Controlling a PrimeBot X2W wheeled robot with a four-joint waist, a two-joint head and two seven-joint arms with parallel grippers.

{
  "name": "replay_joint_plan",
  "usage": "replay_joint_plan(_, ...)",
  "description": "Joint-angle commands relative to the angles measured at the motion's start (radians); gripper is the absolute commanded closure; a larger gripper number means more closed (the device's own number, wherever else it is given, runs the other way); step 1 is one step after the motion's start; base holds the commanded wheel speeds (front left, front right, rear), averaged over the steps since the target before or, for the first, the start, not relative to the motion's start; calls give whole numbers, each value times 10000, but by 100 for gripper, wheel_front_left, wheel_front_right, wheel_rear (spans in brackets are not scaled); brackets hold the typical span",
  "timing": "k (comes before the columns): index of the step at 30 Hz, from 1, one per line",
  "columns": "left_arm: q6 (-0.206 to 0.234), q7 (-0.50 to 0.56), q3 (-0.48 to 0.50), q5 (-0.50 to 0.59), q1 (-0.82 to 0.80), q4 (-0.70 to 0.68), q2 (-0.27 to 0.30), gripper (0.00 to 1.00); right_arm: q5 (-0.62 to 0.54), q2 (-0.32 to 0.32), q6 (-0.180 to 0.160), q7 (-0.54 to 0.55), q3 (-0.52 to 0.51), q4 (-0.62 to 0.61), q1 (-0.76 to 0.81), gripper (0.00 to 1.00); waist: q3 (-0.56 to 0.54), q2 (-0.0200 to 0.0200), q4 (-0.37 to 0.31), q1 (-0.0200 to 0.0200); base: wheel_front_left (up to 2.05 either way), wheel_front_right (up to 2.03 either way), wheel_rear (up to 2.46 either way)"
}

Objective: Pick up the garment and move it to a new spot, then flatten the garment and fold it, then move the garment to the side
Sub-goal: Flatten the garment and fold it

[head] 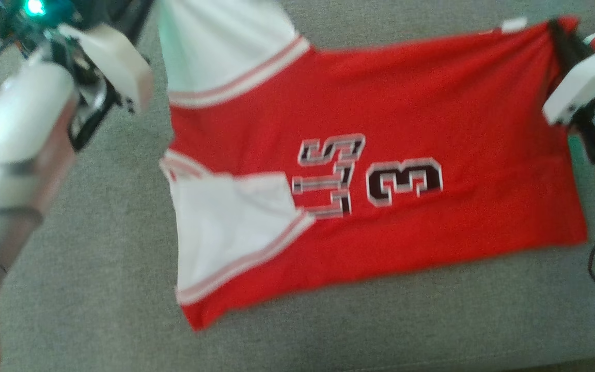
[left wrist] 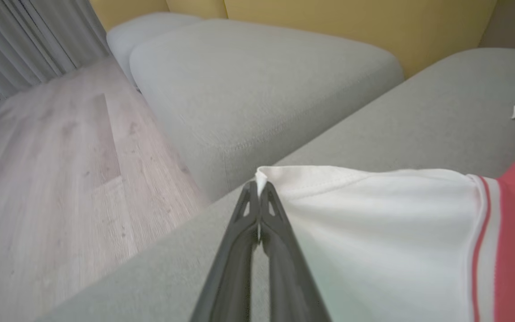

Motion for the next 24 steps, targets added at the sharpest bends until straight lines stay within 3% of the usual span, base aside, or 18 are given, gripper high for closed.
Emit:
replay_joint_plan(1, 128, -454, 453, 219, -926, 11, 390, 100, 310, -86, -9, -245, -95, -293, -408, 100, 34, 0, 1, -1, 0, 0, 0)
replay_joint_plan(7, 228, -1257, 588, 401, -1461, 537, 223, 100, 782, -415, -9, -461, -111, -309, -673, 100, -97, 0, 120, -1, 0, 0, 0)
replay_joint_plan(12, 165, -1540, 545, 203, -976, 571, 116, 100, 1199, -739, -9, -488, -110, -577, -59, 100, -358, 0, 346, -1, 0, 0, 0)
replay_joint_plan(18, 238, -2001, 513, -21, 251, 83, 377, 100, 1592, -1086, -9, -742, -230, -1098, 1190, 100, -641, 0, 670, -1, 0, 0, 0)
replay_joint_plan(24, 777, -2283, 445, -80, 1851, -1095, 879, 100, 1804, -1157, -9, -940, -332, -1514, 2512, 100, -1075, 0, 832, -1, 0, 0, 0)
